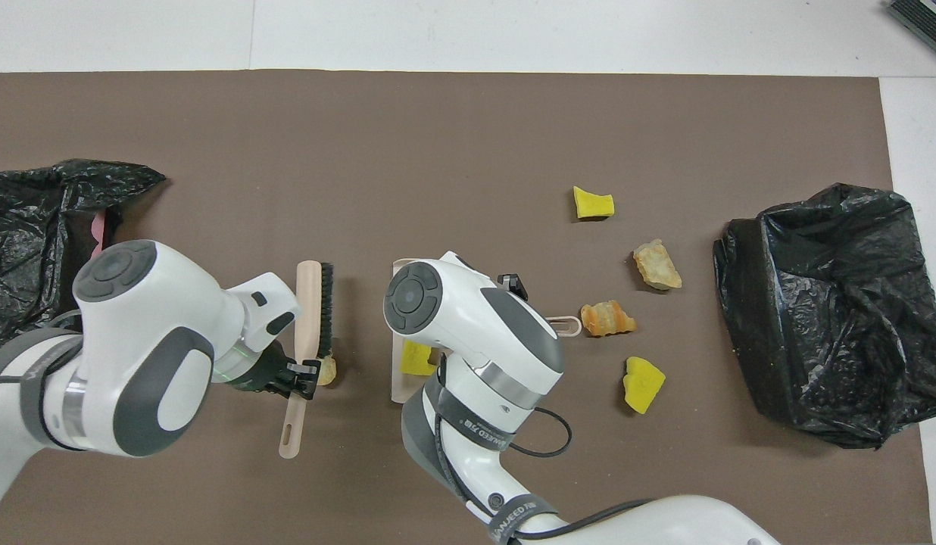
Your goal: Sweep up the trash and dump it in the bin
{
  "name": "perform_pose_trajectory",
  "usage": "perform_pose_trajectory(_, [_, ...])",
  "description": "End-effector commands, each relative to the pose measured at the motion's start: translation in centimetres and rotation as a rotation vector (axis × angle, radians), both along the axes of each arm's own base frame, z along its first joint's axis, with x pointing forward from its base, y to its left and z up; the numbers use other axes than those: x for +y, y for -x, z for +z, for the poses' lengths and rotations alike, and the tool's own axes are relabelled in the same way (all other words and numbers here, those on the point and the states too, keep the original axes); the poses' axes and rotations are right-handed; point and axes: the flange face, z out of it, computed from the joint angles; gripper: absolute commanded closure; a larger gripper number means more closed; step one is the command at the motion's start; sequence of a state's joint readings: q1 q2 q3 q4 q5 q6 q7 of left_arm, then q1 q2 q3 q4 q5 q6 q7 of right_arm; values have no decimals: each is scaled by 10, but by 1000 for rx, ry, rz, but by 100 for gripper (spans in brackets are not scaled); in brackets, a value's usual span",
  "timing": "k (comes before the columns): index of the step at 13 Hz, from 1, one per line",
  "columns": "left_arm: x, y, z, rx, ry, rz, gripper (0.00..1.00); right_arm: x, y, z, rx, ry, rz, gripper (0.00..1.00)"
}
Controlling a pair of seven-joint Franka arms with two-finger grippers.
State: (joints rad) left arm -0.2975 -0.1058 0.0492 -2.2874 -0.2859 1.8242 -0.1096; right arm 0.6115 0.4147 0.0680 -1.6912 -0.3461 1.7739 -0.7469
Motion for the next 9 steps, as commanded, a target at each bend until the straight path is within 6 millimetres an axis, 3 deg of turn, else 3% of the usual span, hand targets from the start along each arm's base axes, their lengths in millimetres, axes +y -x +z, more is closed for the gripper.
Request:
perform_pose_trajectory(1, [7,30,-15,32,-18,45,100,-9,-1,-7,-12,-5,-29,100])
perform_pose_trajectory(7, [-73,47,-40,-51,-41,22,100,-10,-2,-6,-14,-7,-31,100])
perform_pose_trajectory(9, [-97,48,-39,-70,25,58,100,-10,-2,-6,-14,-7,-31,100])
